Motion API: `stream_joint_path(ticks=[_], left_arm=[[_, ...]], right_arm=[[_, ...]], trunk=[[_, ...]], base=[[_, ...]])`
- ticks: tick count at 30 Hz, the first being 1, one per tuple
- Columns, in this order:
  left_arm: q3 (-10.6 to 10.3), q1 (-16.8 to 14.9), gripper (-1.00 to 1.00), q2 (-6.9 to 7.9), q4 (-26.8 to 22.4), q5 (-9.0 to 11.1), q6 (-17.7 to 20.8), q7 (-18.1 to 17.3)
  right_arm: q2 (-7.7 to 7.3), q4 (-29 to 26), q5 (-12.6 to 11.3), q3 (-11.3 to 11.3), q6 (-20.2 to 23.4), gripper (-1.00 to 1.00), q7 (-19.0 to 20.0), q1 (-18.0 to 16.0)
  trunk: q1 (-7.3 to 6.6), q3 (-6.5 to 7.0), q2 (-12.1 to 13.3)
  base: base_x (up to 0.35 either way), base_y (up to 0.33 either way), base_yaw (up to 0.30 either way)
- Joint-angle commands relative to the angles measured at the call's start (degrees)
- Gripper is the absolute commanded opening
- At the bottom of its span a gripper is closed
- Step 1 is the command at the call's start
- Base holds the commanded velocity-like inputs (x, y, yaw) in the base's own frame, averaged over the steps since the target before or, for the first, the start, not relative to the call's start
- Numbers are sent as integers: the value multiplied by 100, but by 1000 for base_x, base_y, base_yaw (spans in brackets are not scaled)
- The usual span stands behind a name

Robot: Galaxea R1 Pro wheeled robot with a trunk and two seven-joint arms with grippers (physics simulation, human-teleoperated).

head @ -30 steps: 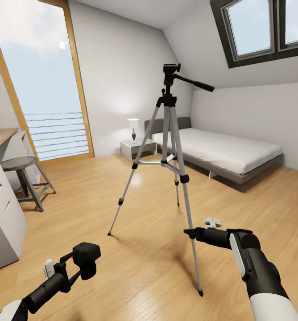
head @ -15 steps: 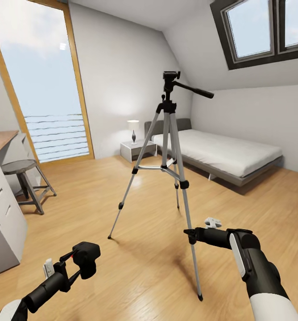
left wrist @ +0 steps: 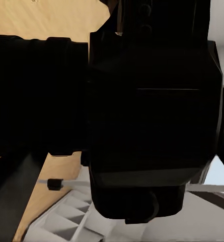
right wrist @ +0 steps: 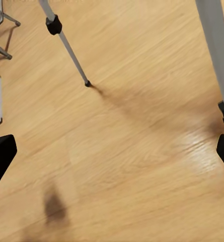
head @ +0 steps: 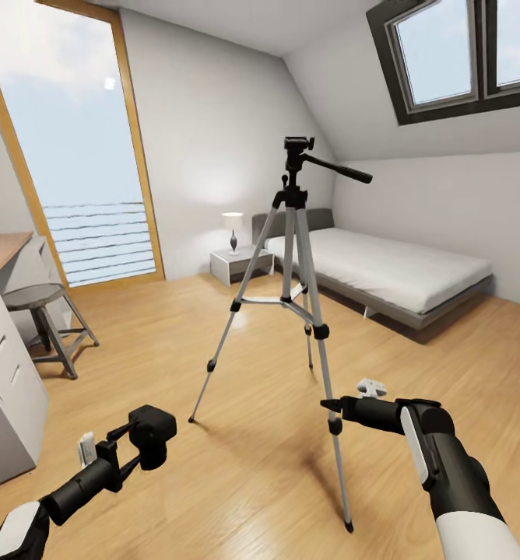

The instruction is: Attach the digital camera to the camera tripod in the bedroom.

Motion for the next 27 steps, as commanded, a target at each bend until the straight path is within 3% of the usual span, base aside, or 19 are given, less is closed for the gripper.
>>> stream_joint_path(ticks=[1,12,14,17,18,23,24,27], left_arm=[[-12,-6,-100,-8,-78,-81,29,-49],[-169,-6,-100,-90,-697,-81,29,-54],[-305,-6,-100,-96,-806,-84,29,-58],[-557,-6,-100,-99,-940,-85,29,-64],[-776,-6,-100,-98,-1059,-85,29,-73],[-1351,-6,-100,-95,-1441,-86,29,-84],[-1551,-6,-100,-94,-1596,-85,29,-86],[-1781,-6,-100,-94,-1810,-86,29,-88]], right_arm=[[1,-9,24,-8,27,100,34,-4],[1,-38,24,-8,32,100,41,-4],[1,-39,24,-8,33,100,41,-4],[1,-40,24,-8,33,100,41,-4],[1,-40,24,-8,33,100,41,-4],[1,-40,24,-8,33,100,41,-4],[1,-40,24,-8,33,100,41,-4],[1,-37,24,-8,33,100,41,-4]], trunk=[[-24,12,39],[-265,210,480],[-309,246,560],[-375,300,681],[-397,318,721],[-507,407,921],[-529,425,962],[-595,479,1082]], base=[[0,0,0],[0,0,0],[0,0,0],[0,0,0],[0,0,0],[0,0,0],[0,0,0],[0,0,0]])
